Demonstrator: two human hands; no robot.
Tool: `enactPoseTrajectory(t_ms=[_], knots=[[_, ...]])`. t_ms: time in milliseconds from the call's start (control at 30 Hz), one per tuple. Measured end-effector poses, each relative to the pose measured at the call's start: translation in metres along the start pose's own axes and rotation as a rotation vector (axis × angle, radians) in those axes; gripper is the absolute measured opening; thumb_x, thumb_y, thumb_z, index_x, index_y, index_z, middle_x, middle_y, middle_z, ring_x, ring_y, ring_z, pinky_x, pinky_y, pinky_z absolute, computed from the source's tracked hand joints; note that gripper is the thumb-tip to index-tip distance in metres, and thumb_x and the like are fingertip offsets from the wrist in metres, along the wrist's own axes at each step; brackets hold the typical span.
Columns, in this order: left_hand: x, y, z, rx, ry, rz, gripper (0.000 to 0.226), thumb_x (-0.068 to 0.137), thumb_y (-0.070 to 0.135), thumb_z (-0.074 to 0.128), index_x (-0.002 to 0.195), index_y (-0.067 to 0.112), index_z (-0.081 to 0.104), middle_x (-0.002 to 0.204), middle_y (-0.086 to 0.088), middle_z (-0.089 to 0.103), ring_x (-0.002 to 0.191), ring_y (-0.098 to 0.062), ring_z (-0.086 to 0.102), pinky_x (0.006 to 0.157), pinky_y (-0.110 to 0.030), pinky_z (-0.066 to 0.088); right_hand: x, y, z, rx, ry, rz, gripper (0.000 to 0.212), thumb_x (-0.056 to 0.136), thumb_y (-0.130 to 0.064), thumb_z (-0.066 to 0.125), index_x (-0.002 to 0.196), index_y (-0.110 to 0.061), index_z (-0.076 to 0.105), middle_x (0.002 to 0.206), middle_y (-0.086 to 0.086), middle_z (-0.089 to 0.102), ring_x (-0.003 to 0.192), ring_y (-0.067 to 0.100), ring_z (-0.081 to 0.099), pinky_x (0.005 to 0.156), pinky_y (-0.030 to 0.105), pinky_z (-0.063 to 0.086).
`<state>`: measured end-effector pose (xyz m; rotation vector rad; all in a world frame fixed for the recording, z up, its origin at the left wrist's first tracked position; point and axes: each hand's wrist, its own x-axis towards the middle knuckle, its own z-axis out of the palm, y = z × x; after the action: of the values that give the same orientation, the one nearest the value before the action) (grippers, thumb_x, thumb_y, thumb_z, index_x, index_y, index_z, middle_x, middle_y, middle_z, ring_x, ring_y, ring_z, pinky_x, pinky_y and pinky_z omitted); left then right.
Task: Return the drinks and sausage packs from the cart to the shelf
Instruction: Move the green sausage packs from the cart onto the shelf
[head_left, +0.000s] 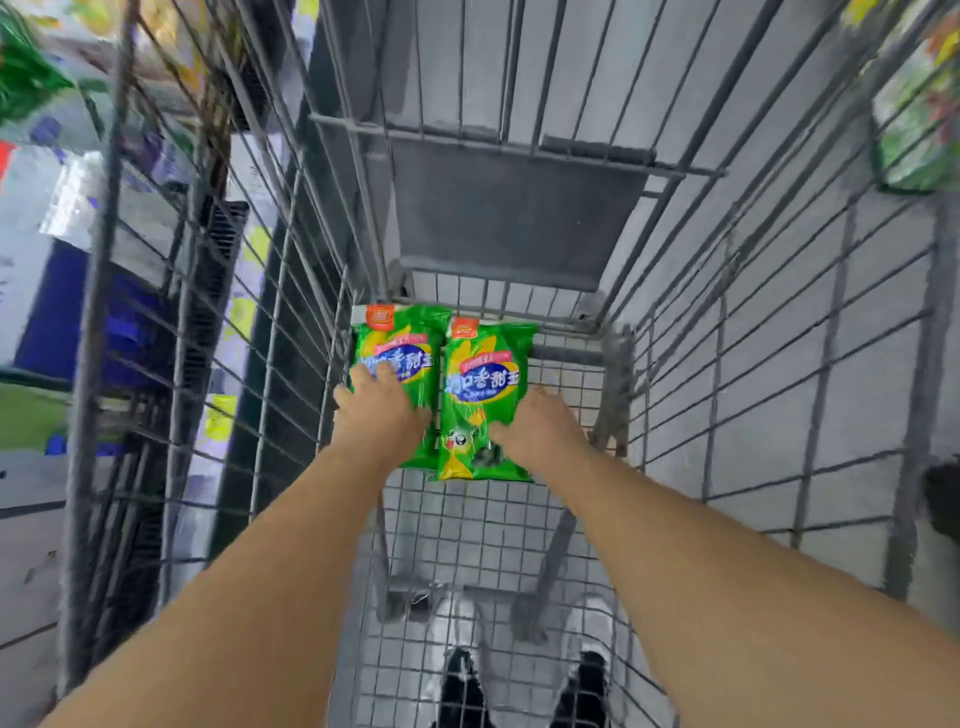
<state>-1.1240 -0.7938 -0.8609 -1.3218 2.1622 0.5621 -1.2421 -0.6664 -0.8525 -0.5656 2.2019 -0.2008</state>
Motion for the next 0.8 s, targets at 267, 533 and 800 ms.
enactPoseTrajectory(t_ms=[267,533,800], knots=[[0.001,0.012,0.019,-0.022,0.088,-0.053,0.098,0.082,0.048,0.073,0.153,0.01,0.017,0.148,-0.021,0.022,0.131,-0.045,0.033,0.104,-0.054,0.041,0.028,0.002,0.015,0.16,-0.003,0.151,0.082,0.082,-0.048,0.075,0.136,0.005,0.042,0.133,0.018,0.051,0.127,0.034,0.05,0.102,0.038,0.046],[0.014,0.005,0.016,-0.482,0.018,-0.306,0.084,0.067,0.045,0.088,0.122,-0.001,0.044,0.107,-0.016,0.067,0.103,-0.034,0.063,0.088,-0.043,0.054,0.032,0.015,0.008,0.321,-0.026,0.308,0.077,0.063,-0.03,0.089,0.126,-0.003,0.054,0.126,0.014,0.059,0.115,0.031,0.059,0.094,0.039,0.054],[0.008,0.011,0.014,-0.843,-0.024,-0.309,0.05,0.074,0.03,0.085,0.108,0.005,0.058,0.101,-0.011,0.066,0.075,-0.022,0.059,0.072,-0.039,0.057,0.024,0.019,0.01,0.693,0.015,0.363,0.034,0.066,-0.013,0.089,0.086,-0.007,0.062,0.085,0.008,0.067,0.072,0.019,0.064,0.072,0.031,0.056]])
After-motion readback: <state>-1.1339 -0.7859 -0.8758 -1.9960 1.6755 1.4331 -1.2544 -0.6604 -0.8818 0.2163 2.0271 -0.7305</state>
